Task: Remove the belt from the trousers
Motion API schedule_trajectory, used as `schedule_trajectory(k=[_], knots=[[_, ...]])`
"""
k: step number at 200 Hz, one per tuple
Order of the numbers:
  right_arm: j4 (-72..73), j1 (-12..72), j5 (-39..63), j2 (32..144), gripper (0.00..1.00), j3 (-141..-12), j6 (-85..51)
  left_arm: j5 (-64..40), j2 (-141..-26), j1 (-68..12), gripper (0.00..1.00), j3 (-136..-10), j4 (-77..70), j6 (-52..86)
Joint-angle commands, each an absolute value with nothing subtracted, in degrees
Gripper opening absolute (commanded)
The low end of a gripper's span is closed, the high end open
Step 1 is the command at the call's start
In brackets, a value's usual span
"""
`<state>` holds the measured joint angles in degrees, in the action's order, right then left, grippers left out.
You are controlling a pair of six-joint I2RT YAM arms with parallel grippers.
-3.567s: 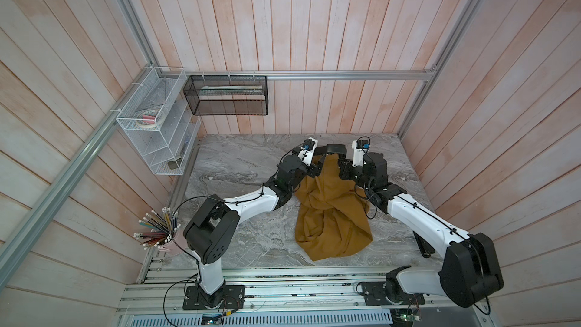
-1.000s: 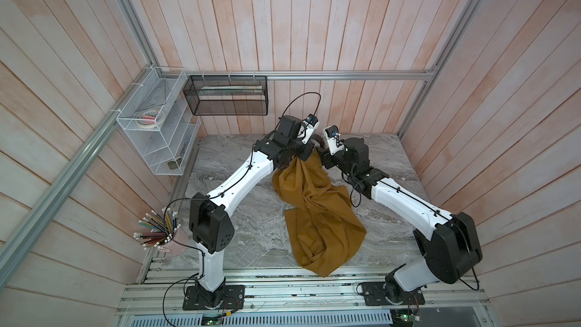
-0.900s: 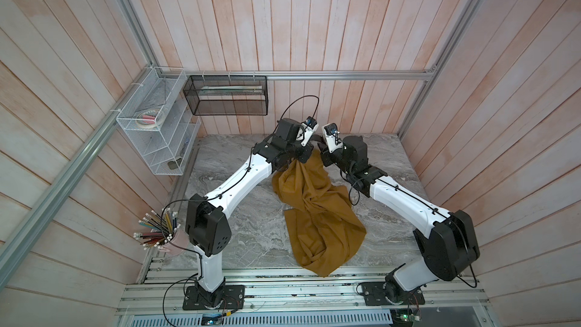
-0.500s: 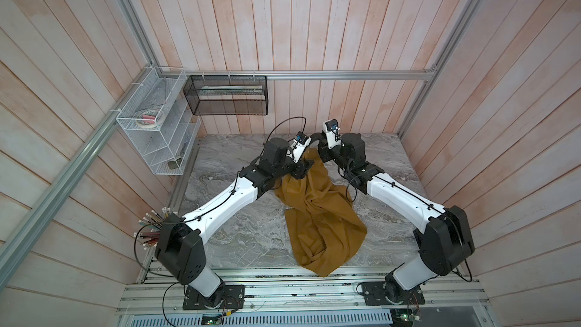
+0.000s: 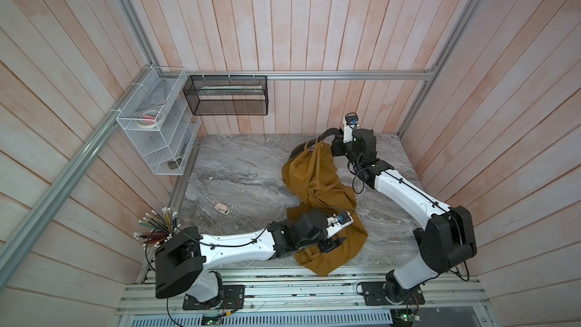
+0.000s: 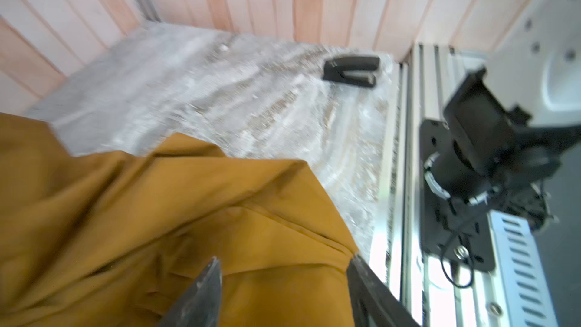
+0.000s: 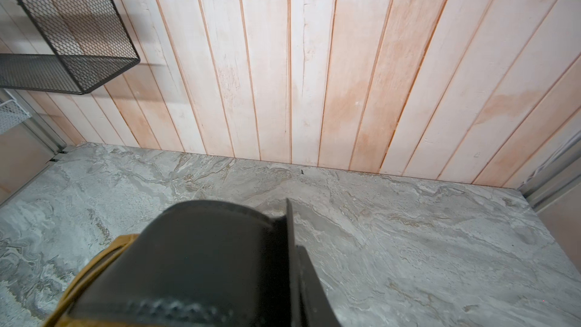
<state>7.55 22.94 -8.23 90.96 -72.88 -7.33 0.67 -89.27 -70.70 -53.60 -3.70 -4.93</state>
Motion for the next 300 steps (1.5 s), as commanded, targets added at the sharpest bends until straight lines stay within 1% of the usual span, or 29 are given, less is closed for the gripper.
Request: schedule_trajectory(k=[1,21,33,69,87,90,107,118,133,150,168,186,204,229,261,282,300], knots=[[8.56,21.69,-6.04,88.61,0.0,-76.23,-10.46,0.85,-95.48,-71.37,0.65,-52.87,0.48,-4.42],[7.76,21.6,-5.5,87.92,0.0,-75.94,-10.52,1.74,-99.69,-70.97,0.65,-54.06,4.44,-5.52],[7.4,21.45,-5.0,87.65,0.0,-75.96,-10.96,2.41,-102.63,-69.09,0.65,-55.86,7.99,-5.01],[6.08,21.48,-2.26,87.25,0.0,-76.98,-12.93,6.9,-110.63,-59.08,0.64,-61.91,16.53,-0.05],[5.63,21.57,-0.73,87.19,0.0,-77.6,-14.2,8.74,-111.88,-55.22,0.64,-62.67,15.91,1.67],[5.6,21.55,-0.56,87.12,0.0,-77.68,-14.35,8.78,-111.81,-52.98,0.64,-62.6,15.52,2.08],[5.52,22.27,-0.18,87.1,0.0,-78.04,-14.85,8.98,-110.74,-48.43,0.64,-62.15,13.64,3.84],[5.28,23.07,-0.21,87.19,0.0,-78.29,-14.73,9.53,-108.89,-47.08,0.64,-61.56,12.08,3.5],[4.64,24.32,-0.82,87.44,0.0,-78.82,-14.2,9.7,-104.37,-47.21,0.64,-59.58,8.65,1.04],[4.04,25.23,-1.65,88.04,0.0,-79.1,-14.14,9.66,-96.93,-48.09,0.67,-55.27,2.39,-1.61],[4.11,25.4,-2.27,88.57,0.0,-78.47,-15.19,11.89,-88.39,-49.92,0.71,-49.63,-6.57,-4.23],[4.52,25.46,-2.27,88.61,0.0,-77.48,-16.36,11.83,-81.24,-50.2,0.72,-46.28,-12.68,-3.66],[5.29,25.71,-1.98,88.22,0.0,-76.2,-16.92,11.68,-76.97,-50.25,0.72,-46.27,-15.48,-2.87],[6.56,26.33,-1.99,87.4,0.0,-74.5,-16.71,11.62,-77.85,-49.46,0.73,-52.32,-15.37,-2.35],[6.57,26.98,-1.8,86.69,0.0,-74.18,-16.73,11.55,-87.42,-47.46,0.73,-64.84,-12.57,-1.46],[7.46,27.42,-1.2,85.73,0.0,-73.33,-16.7,14.2,-94.44,-44.62,0.73,-74.08,-8.6,3.92],[9.1,27.61,0.02,84.42,0.0,-71.94,-16.72,14.37,-98.85,-40.93,0.73,-79.95,-4.38,12.34]])
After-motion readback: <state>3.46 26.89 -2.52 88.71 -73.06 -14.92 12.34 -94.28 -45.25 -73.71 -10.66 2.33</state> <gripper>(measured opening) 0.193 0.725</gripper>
